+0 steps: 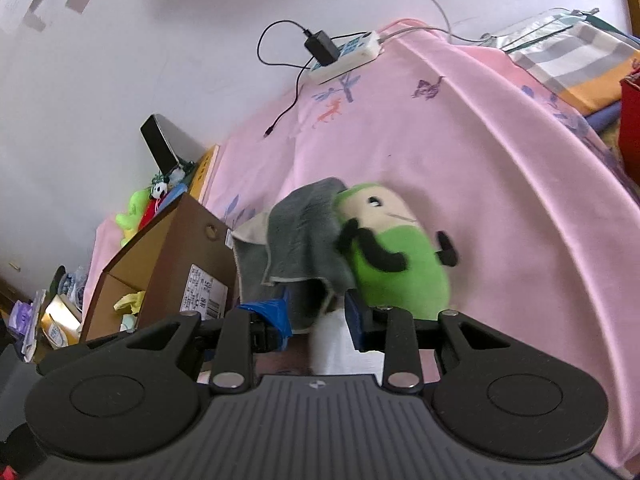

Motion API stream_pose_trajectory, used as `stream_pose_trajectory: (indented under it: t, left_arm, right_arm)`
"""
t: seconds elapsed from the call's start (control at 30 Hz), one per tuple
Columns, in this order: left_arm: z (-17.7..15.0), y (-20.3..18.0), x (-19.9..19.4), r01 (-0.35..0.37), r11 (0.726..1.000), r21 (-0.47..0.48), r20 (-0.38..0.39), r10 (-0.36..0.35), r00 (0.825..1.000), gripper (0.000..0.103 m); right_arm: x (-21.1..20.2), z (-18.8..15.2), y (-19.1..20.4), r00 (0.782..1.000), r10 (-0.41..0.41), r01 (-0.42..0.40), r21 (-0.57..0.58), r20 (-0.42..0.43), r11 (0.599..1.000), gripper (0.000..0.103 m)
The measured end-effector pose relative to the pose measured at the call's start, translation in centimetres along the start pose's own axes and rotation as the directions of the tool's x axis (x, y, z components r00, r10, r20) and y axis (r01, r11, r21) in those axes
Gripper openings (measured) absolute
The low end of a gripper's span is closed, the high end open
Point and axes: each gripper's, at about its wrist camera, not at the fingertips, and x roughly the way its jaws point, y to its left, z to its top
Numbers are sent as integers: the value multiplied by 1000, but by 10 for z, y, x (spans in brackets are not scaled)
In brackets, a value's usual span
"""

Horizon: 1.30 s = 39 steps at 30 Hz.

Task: Organize soft objects
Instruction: 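Grasp the grey towel from the pile with the right gripper, then carry the grey towel down into the cardboard box and open the right gripper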

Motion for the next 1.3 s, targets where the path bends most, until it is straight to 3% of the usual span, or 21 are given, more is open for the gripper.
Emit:
stream_pose_trajectory:
  t: [0.23,0.4,0.53,0.8,0.93,1.03,1.1,1.3]
  left_arm:
    - [20,20,8,-71,991,-113,65,78,995,68]
    - [24,51,25,-99,955,-278,35,113,993,70]
    - [21,66,40,-128,929,-346,11,140,990,71]
    - [22,70,58,-145,915,-377,3,158,987,71]
    - [27,62,58,-149,929,-339,19,165,986,48]
    - [29,57,54,-132,938,-319,37,152,988,36]
    - [28,56,51,-96,944,-316,56,120,991,22]
    - [29,51,46,-42,951,-307,93,74,993,17]
  right_arm:
    - [-7,26,-7,993,102,-103,13,63,995,14]
    - [9,48,-5,990,119,-119,-9,75,993,14]
    - [31,60,-5,995,95,-94,-29,38,995,14]
    - [57,63,-1,990,126,-131,-76,-63,989,11]
    - [57,60,-1,985,151,-158,-94,-79,983,8]
    - [52,55,-2,976,201,-208,-84,-87,974,7]
    - [50,54,-5,967,236,-242,-58,-100,969,6]
    - [47,56,-12,945,309,-305,53,-103,951,6]
